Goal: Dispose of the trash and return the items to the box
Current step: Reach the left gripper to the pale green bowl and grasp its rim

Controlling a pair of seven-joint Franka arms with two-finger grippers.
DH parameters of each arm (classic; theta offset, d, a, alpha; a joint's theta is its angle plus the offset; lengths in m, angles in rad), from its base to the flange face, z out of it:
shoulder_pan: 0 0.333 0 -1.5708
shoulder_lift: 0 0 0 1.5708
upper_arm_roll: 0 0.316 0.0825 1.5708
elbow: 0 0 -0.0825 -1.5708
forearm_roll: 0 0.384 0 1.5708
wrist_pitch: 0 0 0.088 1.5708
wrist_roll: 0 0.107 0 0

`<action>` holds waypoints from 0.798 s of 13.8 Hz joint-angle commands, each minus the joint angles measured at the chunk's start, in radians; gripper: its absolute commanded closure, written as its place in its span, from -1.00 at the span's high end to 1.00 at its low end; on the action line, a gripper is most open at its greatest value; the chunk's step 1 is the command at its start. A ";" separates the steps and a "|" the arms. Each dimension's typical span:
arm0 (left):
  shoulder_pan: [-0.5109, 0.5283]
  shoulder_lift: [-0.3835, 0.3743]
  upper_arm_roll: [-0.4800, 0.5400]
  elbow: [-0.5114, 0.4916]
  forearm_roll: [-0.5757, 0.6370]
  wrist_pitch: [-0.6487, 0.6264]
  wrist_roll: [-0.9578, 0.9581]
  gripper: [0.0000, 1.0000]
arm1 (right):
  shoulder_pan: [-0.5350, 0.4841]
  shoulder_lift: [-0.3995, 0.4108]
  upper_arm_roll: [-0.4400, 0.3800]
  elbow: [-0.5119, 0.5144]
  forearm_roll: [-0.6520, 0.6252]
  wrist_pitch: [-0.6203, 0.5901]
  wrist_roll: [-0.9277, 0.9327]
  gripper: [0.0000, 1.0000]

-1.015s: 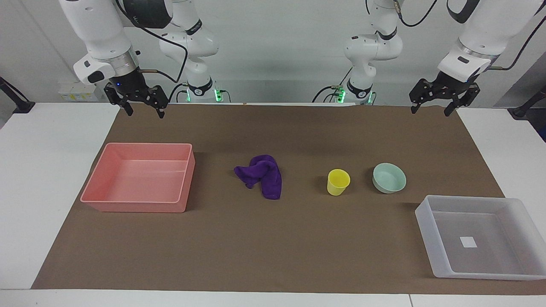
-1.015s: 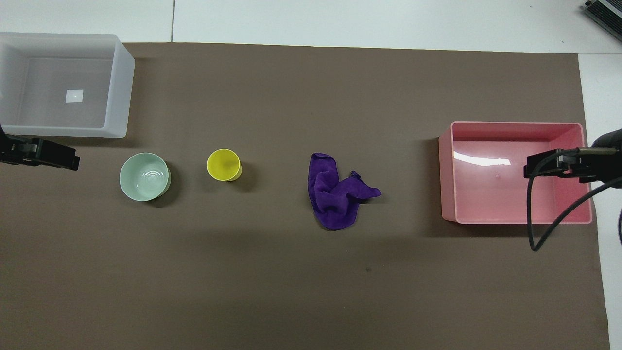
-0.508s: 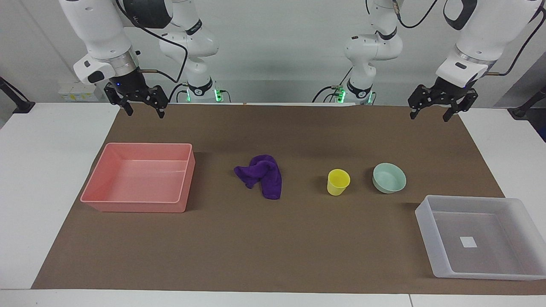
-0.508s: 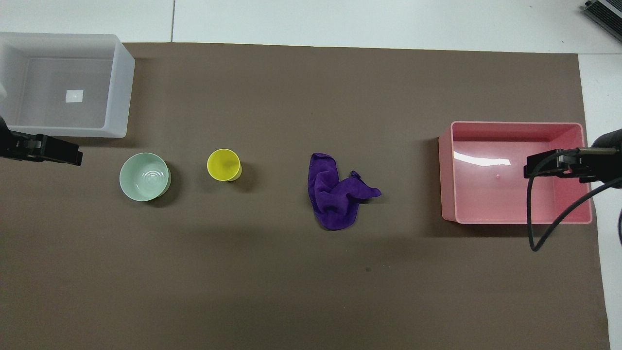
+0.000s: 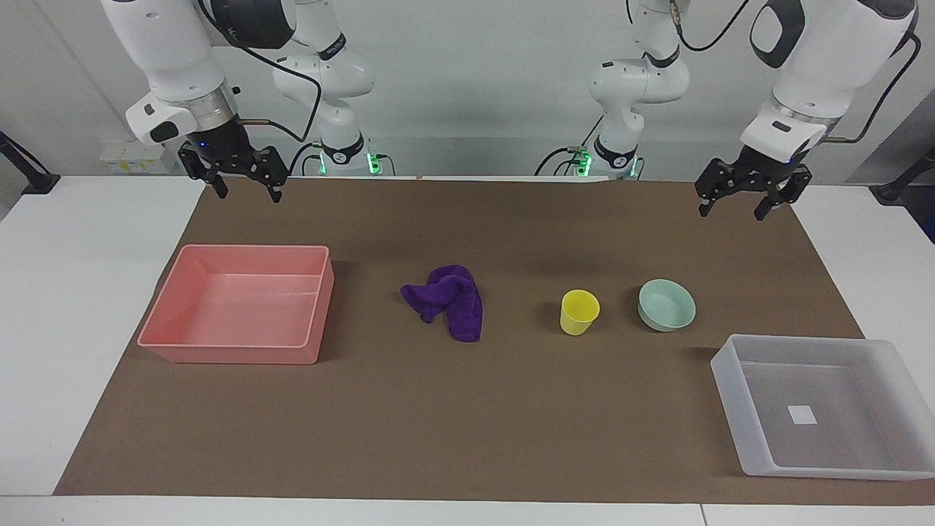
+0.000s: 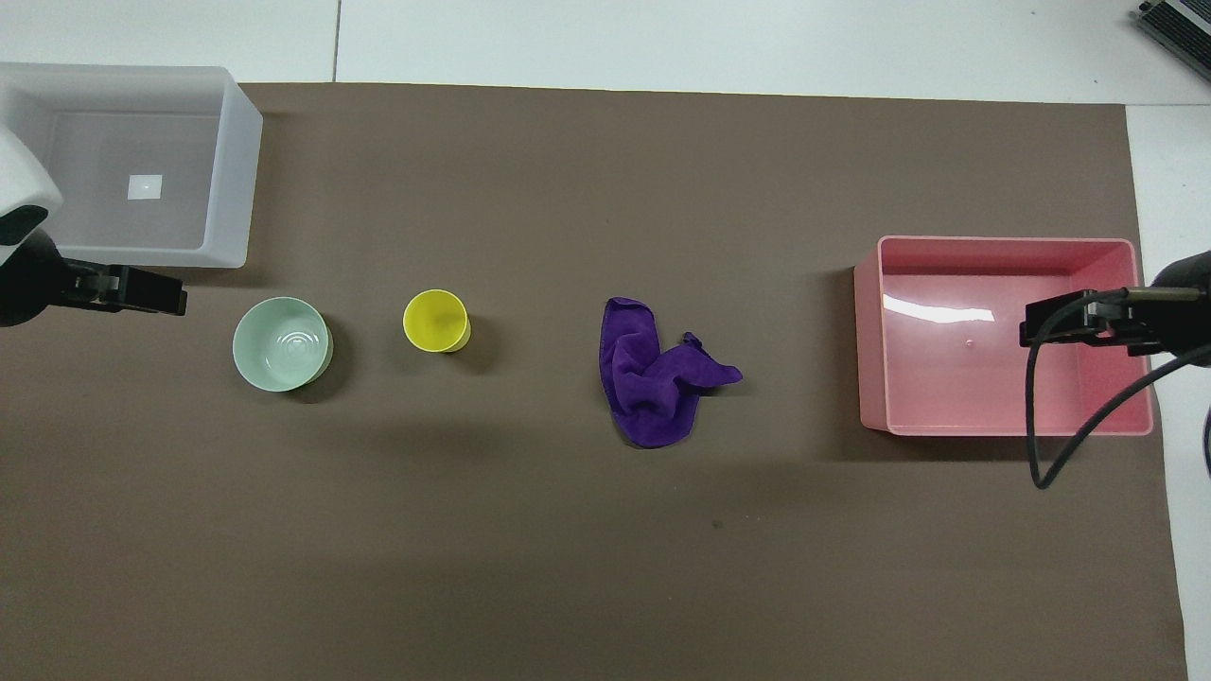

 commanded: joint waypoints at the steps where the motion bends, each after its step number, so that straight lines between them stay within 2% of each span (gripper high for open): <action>1: 0.031 -0.024 -0.005 -0.090 -0.013 0.097 -0.002 1.00 | -0.010 -0.015 0.003 -0.012 0.019 -0.014 -0.016 1.00; 5: 0.061 0.011 -0.005 -0.101 -0.013 0.140 0.055 1.00 | -0.010 -0.015 0.003 -0.013 0.017 -0.014 -0.016 1.00; 11: 0.081 0.026 -0.006 -0.224 -0.013 0.300 0.060 1.00 | -0.010 -0.015 0.003 -0.013 0.019 -0.014 -0.016 1.00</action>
